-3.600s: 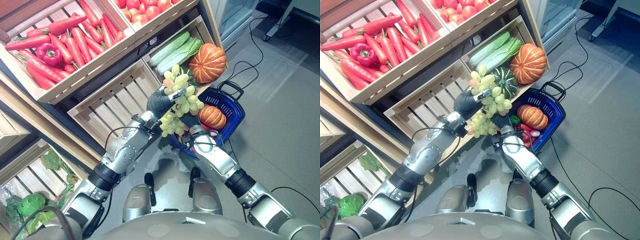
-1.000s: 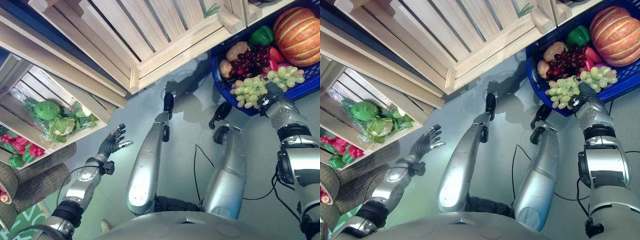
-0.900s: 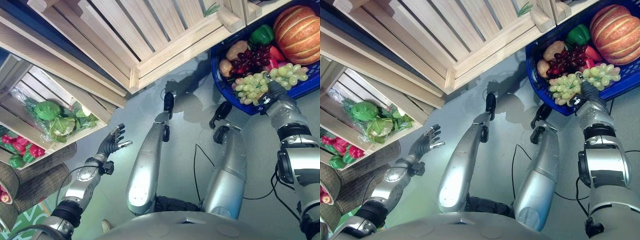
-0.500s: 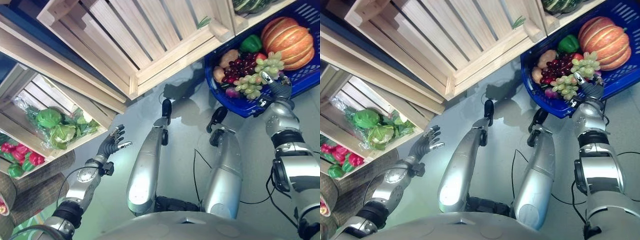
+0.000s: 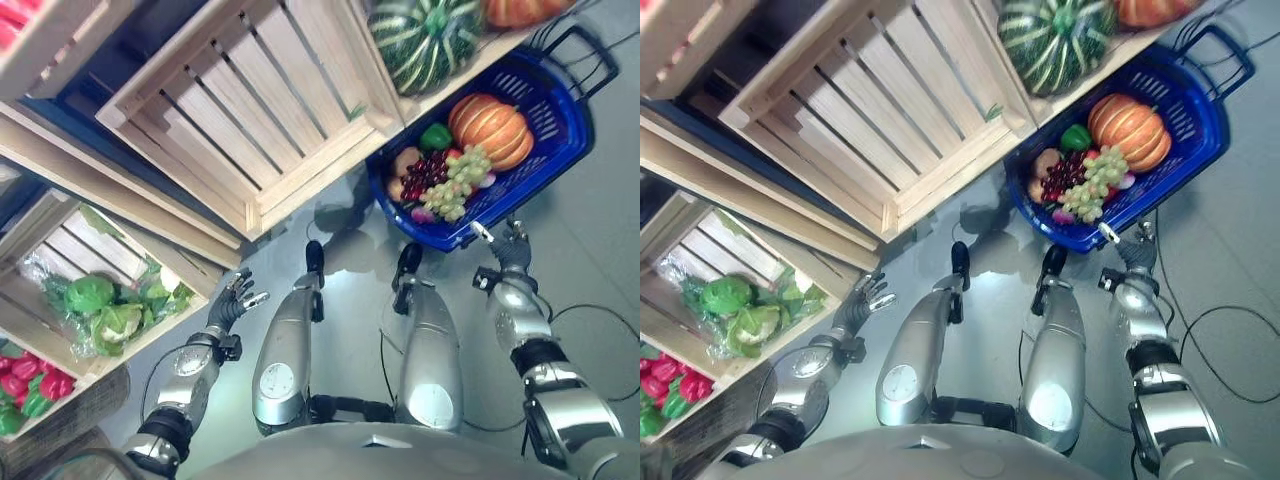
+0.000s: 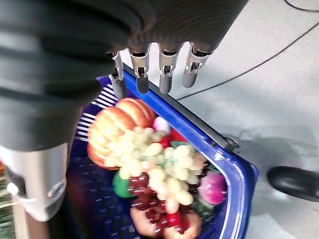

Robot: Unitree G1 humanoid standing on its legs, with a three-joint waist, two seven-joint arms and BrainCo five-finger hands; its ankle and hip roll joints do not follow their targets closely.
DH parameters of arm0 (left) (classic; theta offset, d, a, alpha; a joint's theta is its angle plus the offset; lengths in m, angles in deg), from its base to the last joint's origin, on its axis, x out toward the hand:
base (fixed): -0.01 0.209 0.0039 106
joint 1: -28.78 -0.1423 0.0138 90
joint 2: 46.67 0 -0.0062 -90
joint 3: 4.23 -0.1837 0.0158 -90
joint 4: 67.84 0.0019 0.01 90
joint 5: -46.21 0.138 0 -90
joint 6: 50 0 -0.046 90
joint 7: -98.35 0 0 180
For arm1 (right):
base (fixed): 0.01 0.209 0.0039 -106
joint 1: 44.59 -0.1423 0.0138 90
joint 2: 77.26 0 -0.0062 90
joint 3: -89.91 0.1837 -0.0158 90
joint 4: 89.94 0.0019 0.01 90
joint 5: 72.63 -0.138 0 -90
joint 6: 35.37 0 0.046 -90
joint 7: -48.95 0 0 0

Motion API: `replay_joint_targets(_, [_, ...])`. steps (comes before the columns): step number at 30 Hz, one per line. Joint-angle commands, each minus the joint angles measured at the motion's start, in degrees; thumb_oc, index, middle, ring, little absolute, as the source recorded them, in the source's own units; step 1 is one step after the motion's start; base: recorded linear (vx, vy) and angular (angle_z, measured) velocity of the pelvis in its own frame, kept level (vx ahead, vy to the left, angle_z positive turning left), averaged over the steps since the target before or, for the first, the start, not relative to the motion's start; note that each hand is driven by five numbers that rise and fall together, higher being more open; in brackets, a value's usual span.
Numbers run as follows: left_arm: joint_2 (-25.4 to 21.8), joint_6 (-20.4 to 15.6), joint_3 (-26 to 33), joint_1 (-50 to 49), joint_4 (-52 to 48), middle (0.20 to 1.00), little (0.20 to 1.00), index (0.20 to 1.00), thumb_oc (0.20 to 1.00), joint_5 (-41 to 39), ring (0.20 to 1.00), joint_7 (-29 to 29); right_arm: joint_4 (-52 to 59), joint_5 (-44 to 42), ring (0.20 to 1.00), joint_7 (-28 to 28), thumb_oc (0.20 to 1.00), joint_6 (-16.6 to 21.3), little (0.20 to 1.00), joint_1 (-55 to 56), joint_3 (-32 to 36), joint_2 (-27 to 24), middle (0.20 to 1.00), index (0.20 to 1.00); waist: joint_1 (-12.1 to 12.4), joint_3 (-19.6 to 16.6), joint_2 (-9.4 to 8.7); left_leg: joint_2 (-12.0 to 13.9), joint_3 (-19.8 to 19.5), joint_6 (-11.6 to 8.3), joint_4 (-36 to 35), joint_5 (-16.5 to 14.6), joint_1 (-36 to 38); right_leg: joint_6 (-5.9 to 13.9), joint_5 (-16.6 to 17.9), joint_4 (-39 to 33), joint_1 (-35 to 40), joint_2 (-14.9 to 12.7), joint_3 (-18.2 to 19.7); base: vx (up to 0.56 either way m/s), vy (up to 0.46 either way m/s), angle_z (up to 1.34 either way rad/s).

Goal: Pick up fruits and vegetables into the basket

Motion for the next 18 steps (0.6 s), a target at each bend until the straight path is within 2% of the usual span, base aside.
replay_joint_targets(1, [-0.50,-0.01,4.08,-5.34,1.69,1.000,1.000,1.000,1.000,-0.17,1.000,2.91,5.63,4.32,1.000,6.82,1.000,2.27,1.000,5.85,-1.71,1.67,1.000,1.000,-1.58,-5.75,-4.49,-0.98,-0.05,2.07,-1.27,-3.16,2.59,3.59,-2.15,-3.73,7.48,0.96,1.49,0.19,0.036,-0.12])
replay_joint_targets(2, [-0.18,-0.12,5.15,-6.02,2.32,1.000,1.000,1.000,1.000,0.43,1.000,3.96,7.18,4.61,1.000,10.02,1.000,1.83,1.000,8.06,-1.87,2.33,1.000,1.000,-1.82,-7.16,-5.34,-0.82,0.04,2.03,-2.03,-3.35,4.17,3.96,-1.89,-5.30,9.45,1.05,1.47,0.21,0.038,-0.17])
replay_joint_targets(6, [0.66,1.75,6.45,-7.02,3.54,1.000,1.000,1.000,1.000,1.34,1.000,5.31,9.22,7.94,1.000,15.49,1.000,0.79,1.000,12.19,-2.89,3.98,1.000,1.000,-2.26,-10.60,-6.60,-0.36,0.36,1.97,-4.79,-3.24,7.57,4.84,-1.15,-8.49,13.08,1.36,1.67,0.13,0.027,-0.21])
replay_joint_targets(9, [1.73,3.16,6.79,-7.39,6.70,1.000,1.000,1.000,1.000,3.73,1.000,7.00,8.95,8.59,1.000,22.93,1.000,-2.60,1.000,16.28,-4.91,6.27,1.000,1.000,-2.67,-14.54,-7.56,0.01,0.83,2.00,-7.99,-2.81,11.26,5.75,-0.51,-10.70,16.38,1.38,2.11,0.11,0.054,-0.09])
replay_joint_targets(14, [2.87,5.85,5.90,-5.86,11.93,1.000,1.000,1.000,1.000,5.75,1.000,9.38,4.73,10.12,1.000,27.40,1.000,-6.68,1.000,17.19,-8.11,8.67,1.000,1.000,-2.76,-18.24,-8.15,-0.05,1.63,2.26,-8.67,-3.48,14.13,6.31,0.25,-12.52,19.19,0.92,2.06,0.04,0.060,-0.03])
replay_joint_targets(17, [3.38,7.31,4.98,-4.01,15.38,1.000,1.000,1.000,1.000,6.53,1.000,10.62,-0.13,9.39,1.000,28.05,1.000,-9.25,1.000,15.76,-9.73,9.99,1.000,1.000,-2.73,-19.38,-8.25,-0.09,2.34,2.59,-8.48,-4.23,15.64,6.65,0.96,-13.72,20.64,0.38,1.95,-0.01,0.053,-0.04])
replay_joint_targets(18, [3.46,7.68,4.61,-3.44,16.33,1.000,1.000,1.000,1.000,6.52,1.000,10.66,-1.75,9.77,1.000,27.73,1.000,-9.04,1.000,15.37,-10.22,10.35,1.000,1.000,-2.73,-19.65,-8.19,-0.09,2.52,2.63,-8.49,-4.41,16.07,6.70,1.05,-13.96,21.00,0.25,1.80,-0.03,0.049,-0.02])
